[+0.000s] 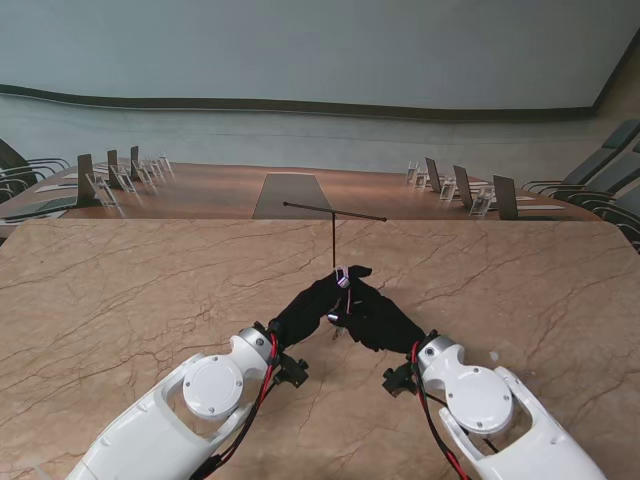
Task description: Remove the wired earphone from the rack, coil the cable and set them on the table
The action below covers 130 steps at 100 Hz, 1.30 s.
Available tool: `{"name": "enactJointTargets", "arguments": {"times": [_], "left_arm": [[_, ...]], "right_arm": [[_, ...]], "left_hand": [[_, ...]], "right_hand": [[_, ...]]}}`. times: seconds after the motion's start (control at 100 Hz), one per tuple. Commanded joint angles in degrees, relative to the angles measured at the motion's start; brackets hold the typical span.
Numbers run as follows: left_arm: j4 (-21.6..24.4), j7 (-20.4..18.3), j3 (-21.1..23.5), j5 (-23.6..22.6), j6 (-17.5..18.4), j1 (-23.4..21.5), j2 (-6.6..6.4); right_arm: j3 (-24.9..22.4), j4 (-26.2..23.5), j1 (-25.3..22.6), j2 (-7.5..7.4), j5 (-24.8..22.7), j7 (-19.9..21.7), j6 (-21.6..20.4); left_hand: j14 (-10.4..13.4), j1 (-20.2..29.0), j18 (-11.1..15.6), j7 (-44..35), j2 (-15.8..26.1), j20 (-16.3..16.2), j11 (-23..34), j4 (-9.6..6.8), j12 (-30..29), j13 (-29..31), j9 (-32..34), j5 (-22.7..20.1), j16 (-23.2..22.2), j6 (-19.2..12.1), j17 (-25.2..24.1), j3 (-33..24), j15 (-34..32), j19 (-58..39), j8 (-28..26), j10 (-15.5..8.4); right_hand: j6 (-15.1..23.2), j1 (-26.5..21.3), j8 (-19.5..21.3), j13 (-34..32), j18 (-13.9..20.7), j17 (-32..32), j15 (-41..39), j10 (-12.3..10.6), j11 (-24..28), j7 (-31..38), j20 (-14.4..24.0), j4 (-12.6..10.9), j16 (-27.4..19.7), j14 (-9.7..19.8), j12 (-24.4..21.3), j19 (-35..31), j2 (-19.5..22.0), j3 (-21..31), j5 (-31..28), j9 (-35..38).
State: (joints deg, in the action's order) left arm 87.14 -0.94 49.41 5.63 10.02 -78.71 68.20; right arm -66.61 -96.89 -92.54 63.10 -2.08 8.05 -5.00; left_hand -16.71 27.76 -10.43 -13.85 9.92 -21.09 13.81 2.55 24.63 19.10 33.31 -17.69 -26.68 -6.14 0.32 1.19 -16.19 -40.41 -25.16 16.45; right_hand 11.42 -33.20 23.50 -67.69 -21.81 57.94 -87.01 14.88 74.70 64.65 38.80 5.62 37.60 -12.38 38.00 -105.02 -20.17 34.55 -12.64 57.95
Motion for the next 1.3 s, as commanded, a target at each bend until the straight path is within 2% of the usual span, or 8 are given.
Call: {"name": "enactJointTargets", "arguments": {"times": [0.0,0.22,0.4,0.49,0.64,0.88,1.08,1.29], "left_arm": [[0.6,-1.5,-1.3,-0.4,-0.3,-0.7,0.77],[0.5,-1.1,-1.1,-0.8,-0.2,-0.8,0.8],[0.8,-0.9,-0.5,-1.4,-0.1,-1.2,0.66],[1.1,-0.8,0.0,-1.8,-0.2,-1.6,0.54],[1.6,-0.5,0.6,-2.2,-0.6,-2.1,0.44],[2.1,-0.3,1.1,-2.1,-0.9,-2.6,0.42],[2.1,0.0,1.1,-2.0,-0.8,-2.7,0.5],[2.1,-0.3,1.3,-1.9,-0.8,-2.9,0.4]], "right_arm": [[1.1,-1.4,0.7,1.53,0.3,0.2,0.7],[1.4,-1.6,1.6,1.3,0.5,1.4,1.6],[0.4,-1.7,1.3,1.04,-0.6,1.9,1.3],[-0.7,-1.8,0.9,0.7,-2.6,2.4,1.3],[-2.0,-2.3,0.1,0.74,-4.9,1.3,2.1],[-2.0,-2.2,-0.6,1.47,-6.6,-2.2,4.9],[-0.1,-1.5,-0.8,2.47,-5.9,-5.4,7.7],[1.0,-0.8,-0.4,3.2,-5.0,-7.7,8.4]], "left_hand": [[2.7,-0.1,-3.6,-4.5,0.5,0.8,-1.4,0.33,-0.4,-1.0,-1.4,-8.3,0.6,-2.5,-1.8,1.1,0.3,3.9,1.1,-3.2],[3.3,0.0,-3.3,-4.6,0.3,0.6,-1.5,0.33,-0.4,-1.3,-1.8,-8.4,0.7,-2.6,-2.3,1.1,1.1,5.0,1.0,-3.6],[3.6,0.0,-3.0,-4.5,0.4,0.4,-1.7,0.33,-0.6,-1.8,-2.4,-8.0,0.9,-2.0,-2.4,1.1,1.8,6.0,1.1,-3.8],[3.7,-0.2,-2.8,-3.8,0.4,0.3,-1.9,0.3,-0.7,-2.0,-2.7,-6.8,1.0,-0.2,-2.4,1.2,2.2,6.4,1.4,-3.7],[4.0,-0.2,-1.5,-3.7,0.5,0.2,-1.9,0.21,-0.8,-2.5,-3.3,-6.4,1.1,3.1,-2.5,1.1,2.6,7.4,1.7,-4.0],[5.8,-0.1,4.6,-3.3,0.9,1.4,-2.3,0.1,-1.8,-5.5,-7.2,-5.3,2.9,15.0,-2.3,1.0,4.4,9.7,3.5,-5.4],[8.5,0.3,10.1,-1.6,1.3,5.5,-4.5,0.05,-6.3,-10.1,-13.0,-2.1,7.7,18.1,-1.8,0.9,6.6,13.3,6.9,-6.2],[9.0,0.8,11.2,-0.4,1.0,6.0,-3.9,0.02,-8.6,-11.4,-14.8,-1.2,9.4,19.2,-1.6,0.8,5.4,12.9,9.7,-6.5]], "right_hand": [[-0.7,-1.5,0.4,-4.0,9.5,5.9,-8.1,0.3,3.1,10.8,-6.2,1.5,-0.2,-4.1,1.3,-11.9,-3.2,1.8,-3.2,2.0],[5.1,-2.7,2.8,-6.6,10.1,9.9,-9.5,-0.3,3.9,16.7,-10.4,-2.9,-0.5,-3.0,1.3,-14.7,-3.9,11.3,-5.5,5.0],[12.1,5.7,17.2,-6.5,8.6,9.8,-9.9,1.9,3.4,11.2,-9.5,-4.8,0.1,-4.4,1.9,-14.9,-9.5,32.0,-15.1,6.4],[13.6,7.7,21.4,-6.5,9.1,10.0,-10.2,1.8,3.4,9.5,-8.5,-5.5,0.6,-4.0,2.1,-15.0,-10.9,36.2,-17.9,7.2],[13.7,8.1,23.9,-6.5,9.0,10.0,-10.5,2.1,3.4,8.3,-7.7,-5.8,1.0,-4.1,2.3,-15.0,-11.6,37.6,-19.3,7.8],[12.5,7.7,24.0,-6.5,9.0,10.0,-10.8,2.5,3.4,8.5,-7.2,-5.8,1.2,-4.2,2.4,-15.0,-11.8,37.5,-19.1,8.0],[11.5,7.2,23.2,-6.5,8.2,9.9,-10.7,3.1,3.3,8.8,-6.9,-5.4,1.5,-4.8,2.3,-14.9,-11.8,37.2,-18.6,7.9],[11.2,6.3,22.2,-6.5,7.2,9.8,-9.9,3.7,3.1,9.3,-7.4,-5.0,1.2,-5.7,2.2,-14.6,-11.5,35.9,-18.1,7.5]]}}
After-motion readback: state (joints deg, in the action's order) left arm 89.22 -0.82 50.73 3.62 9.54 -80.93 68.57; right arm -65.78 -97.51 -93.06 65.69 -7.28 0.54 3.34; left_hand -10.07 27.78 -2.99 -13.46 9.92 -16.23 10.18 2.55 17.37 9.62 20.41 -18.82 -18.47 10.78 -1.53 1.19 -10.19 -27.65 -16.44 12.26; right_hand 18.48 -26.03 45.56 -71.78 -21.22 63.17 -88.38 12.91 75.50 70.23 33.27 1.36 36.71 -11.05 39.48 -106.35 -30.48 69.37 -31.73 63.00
